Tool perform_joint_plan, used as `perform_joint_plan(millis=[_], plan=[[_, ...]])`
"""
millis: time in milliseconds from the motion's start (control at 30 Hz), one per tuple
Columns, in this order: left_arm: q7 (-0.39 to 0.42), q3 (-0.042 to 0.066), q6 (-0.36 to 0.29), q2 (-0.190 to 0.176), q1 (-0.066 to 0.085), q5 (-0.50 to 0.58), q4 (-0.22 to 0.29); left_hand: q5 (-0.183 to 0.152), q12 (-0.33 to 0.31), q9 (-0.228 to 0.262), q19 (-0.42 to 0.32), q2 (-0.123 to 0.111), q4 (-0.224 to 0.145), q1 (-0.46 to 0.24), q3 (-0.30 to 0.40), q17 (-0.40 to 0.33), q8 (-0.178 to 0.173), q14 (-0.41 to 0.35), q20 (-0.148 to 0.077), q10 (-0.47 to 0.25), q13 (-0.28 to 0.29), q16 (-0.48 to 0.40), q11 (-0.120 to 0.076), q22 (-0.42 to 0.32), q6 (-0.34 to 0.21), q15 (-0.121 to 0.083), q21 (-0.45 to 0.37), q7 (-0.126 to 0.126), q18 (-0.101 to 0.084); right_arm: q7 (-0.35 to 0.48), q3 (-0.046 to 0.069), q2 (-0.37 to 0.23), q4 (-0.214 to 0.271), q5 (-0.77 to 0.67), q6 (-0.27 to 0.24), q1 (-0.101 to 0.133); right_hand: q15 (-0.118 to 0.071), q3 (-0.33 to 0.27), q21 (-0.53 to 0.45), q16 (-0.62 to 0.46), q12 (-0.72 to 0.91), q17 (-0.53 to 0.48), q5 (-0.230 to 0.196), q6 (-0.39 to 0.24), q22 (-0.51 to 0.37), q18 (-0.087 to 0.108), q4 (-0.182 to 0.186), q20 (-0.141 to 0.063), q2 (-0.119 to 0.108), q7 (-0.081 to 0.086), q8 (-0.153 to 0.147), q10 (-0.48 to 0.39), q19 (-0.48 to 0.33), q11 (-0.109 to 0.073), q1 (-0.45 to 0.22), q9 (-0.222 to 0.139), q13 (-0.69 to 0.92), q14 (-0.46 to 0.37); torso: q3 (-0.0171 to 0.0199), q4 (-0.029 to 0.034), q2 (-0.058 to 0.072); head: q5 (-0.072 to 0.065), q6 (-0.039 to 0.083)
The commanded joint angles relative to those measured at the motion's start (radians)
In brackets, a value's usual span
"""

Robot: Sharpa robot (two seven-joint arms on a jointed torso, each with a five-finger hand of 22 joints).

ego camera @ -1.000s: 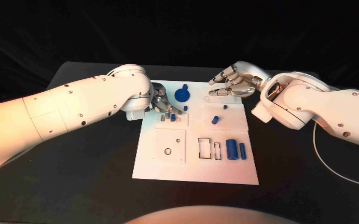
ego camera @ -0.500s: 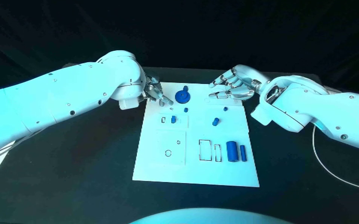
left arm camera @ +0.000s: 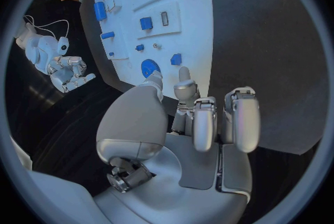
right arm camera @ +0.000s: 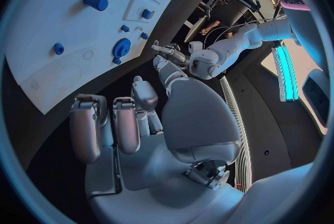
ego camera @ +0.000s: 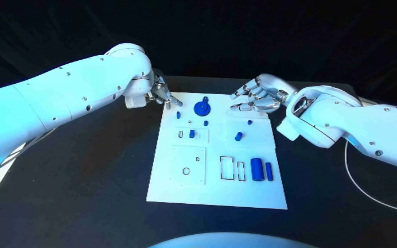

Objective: Assemble the parts on the task board

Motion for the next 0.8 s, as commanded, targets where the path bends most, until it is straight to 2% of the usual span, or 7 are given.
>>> perform_joint_plan(millis=[33,300,433,600,800], plan=[[-0.054,-0.002,0.058,0.013,0.001,-0.007,-0.023,-0.004,0.005,0.002,0.06,0.001,0.001,-0.007,-0.005,0.263,0.006,0.105,-0.002,0.005,0.002,0.003,-0.001,0.178,0.006,-0.003,0.005,-0.003,0.003,0.009,0.0,0.002,0.0,-0.001,0.012,-0.001,0.002,-0.008,-0.003,-0.006,-0.006,0.117,0.005,0.005,0.058,-0.001,-0.001,0.0,0.007,0.002,0.002,-0.008,0.004,-0.001,-0.002,0.001,-0.001,0.076,-0.0002,0.0005,0.0,0.001,-0.001],[-0.033,-0.009,0.059,0.048,-0.007,-0.008,-0.074,-0.004,0.007,0.005,0.061,0.003,0.001,-0.007,-0.007,0.263,0.008,0.105,-0.003,0.006,0.003,0.003,-0.001,0.18,0.005,-0.003,0.007,-0.004,0.003,0.01,0.0,0.005,-0.001,-0.001,0.013,-0.001,0.002,-0.008,-0.004,-0.006,-0.005,0.118,0.006,0.005,0.058,-0.001,-0.001,0.0,0.009,0.002,0.002,-0.007,0.005,-0.001,0.0,0.001,-0.001,0.076,-0.0004,-0.0003,0.0,0.003,-0.003],[-0.022,-0.012,0.055,0.065,-0.014,-0.008,-0.095,-0.003,0.009,0.008,0.062,0.006,0.001,-0.006,-0.01,0.263,0.011,0.105,-0.004,0.007,0.004,0.003,-0.002,0.182,0.004,-0.004,0.009,-0.005,0.002,0.01,0.0,0.007,-0.001,-0.001,0.013,-0.001,0.002,-0.008,-0.004,-0.006,-0.005,0.118,0.006,0.005,0.058,-0.001,-0.001,0.0,0.009,0.002,0.002,-0.007,0.005,-0.001,0.0,0.001,-0.001,0.076,0.001,-0.0016,0.0,0.005,-0.005],[-0.014,-0.014,0.053,0.078,-0.02,-0.008,-0.115,-0.003,0.01,0.01,0.063,0.009,0.0,-0.005,-0.012,0.263,0.013,0.105,-0.004,0.008,0.005,0.003,-0.002,0.183,0.002,-0.004,0.01,-0.005,0.002,0.01,0.0,0.008,-0.001,-0.001,0.014,-0.002,0.002,-0.008,-0.004,-0.006,-0.005,0.118,0.006,0.005,0.058,-0.001,-0.001,0.0,0.009,0.002,0.002,-0.007,0.005,-0.001,0.0,0.001,-0.001,0.076,0.0016,-0.0003,-0.001,-0.002,-0.007],[-0.005,-0.016,0.056,0.094,-0.027,-0.008,-0.134,-0.003,0.012,0.016,0.063,0.015,-0.002,0.002,-0.016,0.263,0.017,0.105,-0.005,0.009,0.005,0.003,-0.003,0.185,-0.001,-0.006,0.011,-0.006,0.001,0.01,0.0,0.009,-0.001,-0.001,0.014,-0.002,0.002,-0.008,-0.004,-0.006,-0.005,0.118,0.006,0.005,0.058,-0.001,-0.001,0.0,0.009,0.002,0.002,-0.007,0.005,-0.001,0.0,0.001,-0.001,0.076,0.0017,-0.0006,-0.001,0.001,-0.012]])
